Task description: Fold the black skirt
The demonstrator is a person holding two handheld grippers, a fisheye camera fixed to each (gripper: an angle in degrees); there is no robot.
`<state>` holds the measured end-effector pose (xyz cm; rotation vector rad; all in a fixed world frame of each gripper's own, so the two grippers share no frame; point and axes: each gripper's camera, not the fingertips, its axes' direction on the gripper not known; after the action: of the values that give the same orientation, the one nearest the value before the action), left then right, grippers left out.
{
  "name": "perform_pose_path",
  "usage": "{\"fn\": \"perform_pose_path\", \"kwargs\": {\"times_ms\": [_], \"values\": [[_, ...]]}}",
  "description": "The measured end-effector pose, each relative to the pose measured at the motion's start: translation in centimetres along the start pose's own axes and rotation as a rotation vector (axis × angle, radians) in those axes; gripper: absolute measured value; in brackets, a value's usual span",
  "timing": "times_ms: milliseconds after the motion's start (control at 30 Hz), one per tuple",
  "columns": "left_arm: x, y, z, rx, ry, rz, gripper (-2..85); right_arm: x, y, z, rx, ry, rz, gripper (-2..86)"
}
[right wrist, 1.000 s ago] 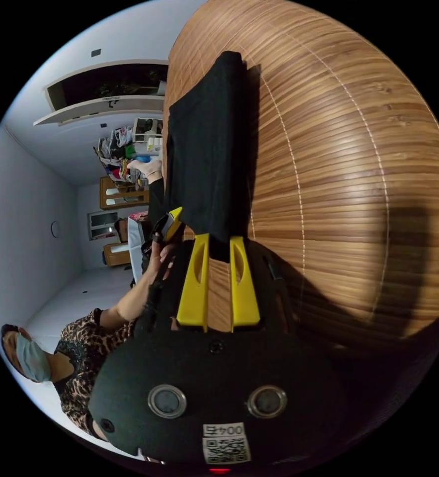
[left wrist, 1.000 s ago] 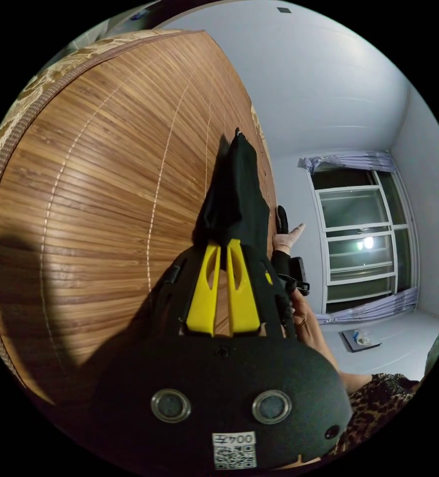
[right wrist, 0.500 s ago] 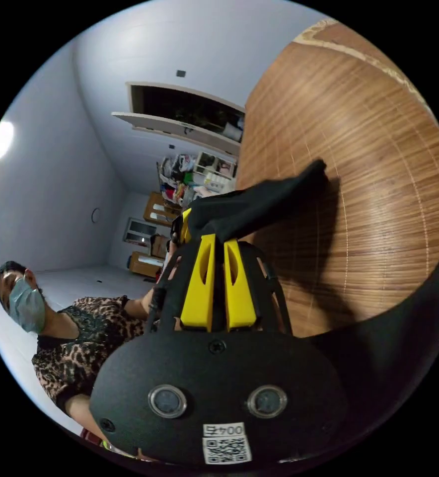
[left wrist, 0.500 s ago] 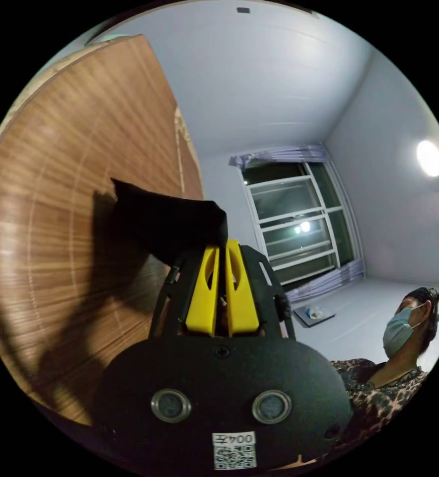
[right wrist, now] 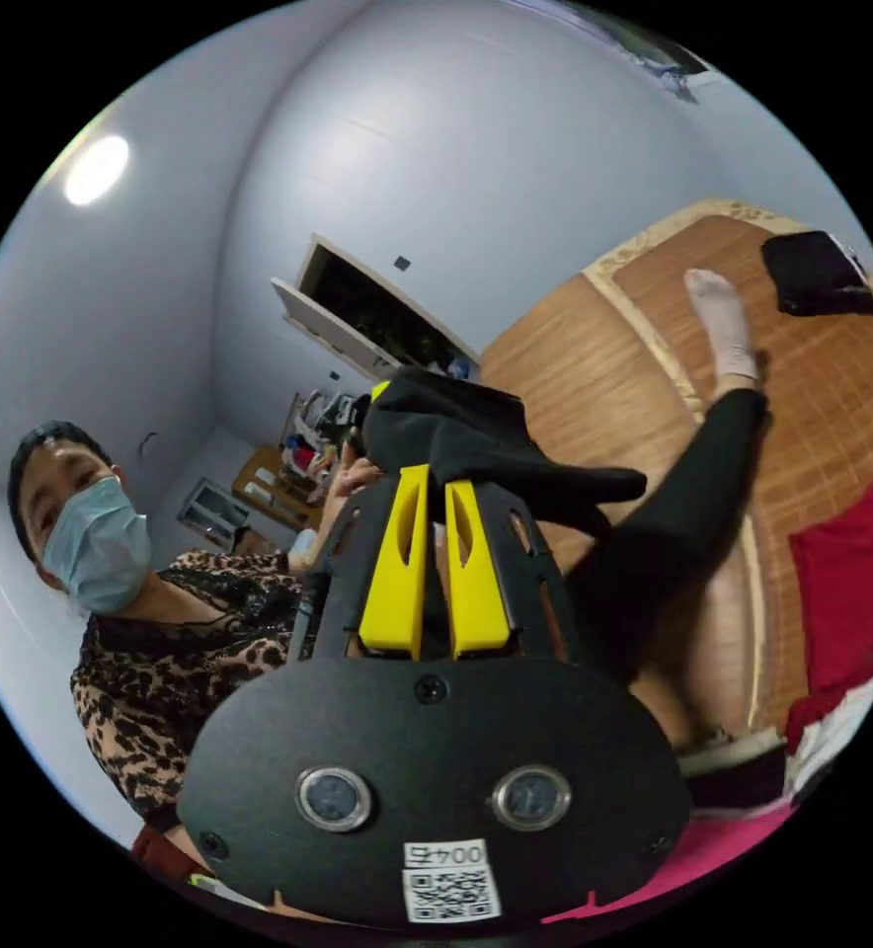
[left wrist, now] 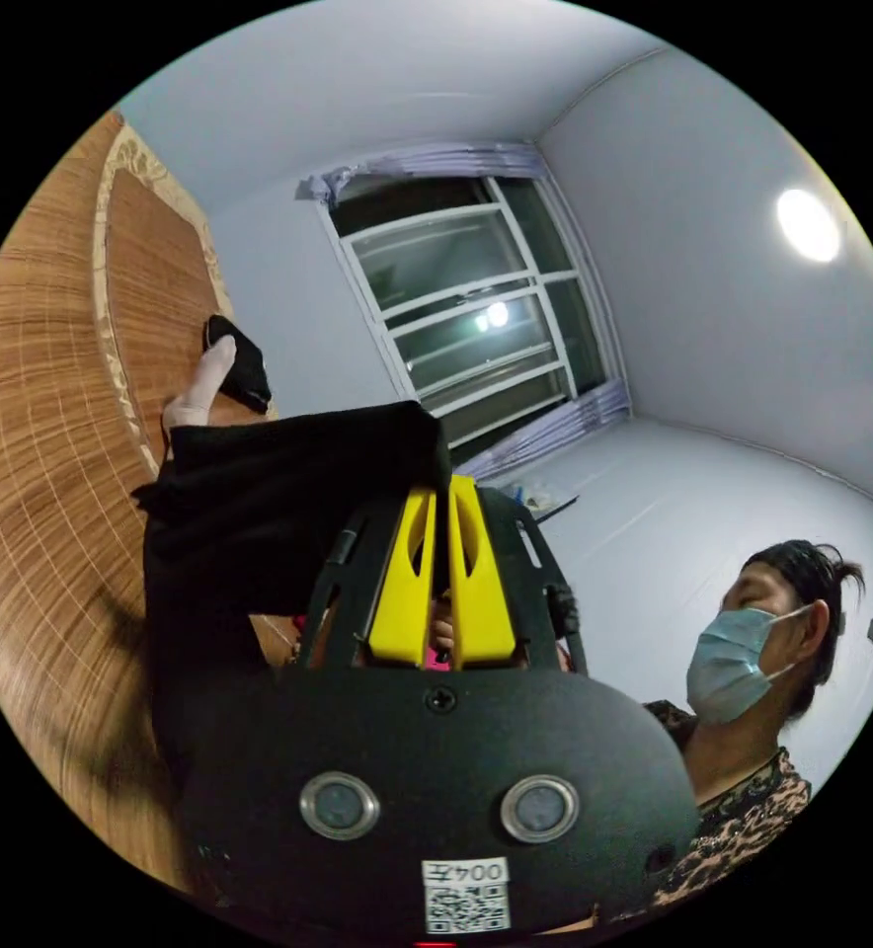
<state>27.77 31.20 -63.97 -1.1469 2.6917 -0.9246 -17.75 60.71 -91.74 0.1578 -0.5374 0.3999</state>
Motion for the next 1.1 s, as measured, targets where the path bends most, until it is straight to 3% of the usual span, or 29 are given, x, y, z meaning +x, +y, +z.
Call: {"fn": "perform_pose_path", "kwargs": {"times_ms": [200,533,667,833,1100], "values": [[-6.6,-6.1,16.9,-0.213,-0.16,-0.093,3.0,4.4,1.2,-8.4,0.047,0.158,0.183,4.0],[-9.1,-14.3,42.6,-0.405,-0.083,0.079,3.1,2.9,0.1,-21.5,0.175,0.581,0.228,4.1],[-16.6,-10.7,49.0,-0.535,-0.185,0.044,3.2,6.6,2.1,-19.7,-0.007,0.798,0.385,4.2],[-26.2,-5.3,52.1,-0.628,-0.296,-0.187,3.2,12.0,4.8,-15.3,-0.345,0.782,0.53,4.0],[-25.2,-4.8,54.1,-0.694,-0.364,-0.09,3.1,11.5,5.0,-13.3,-0.427,0.794,0.5,4.3]]}}
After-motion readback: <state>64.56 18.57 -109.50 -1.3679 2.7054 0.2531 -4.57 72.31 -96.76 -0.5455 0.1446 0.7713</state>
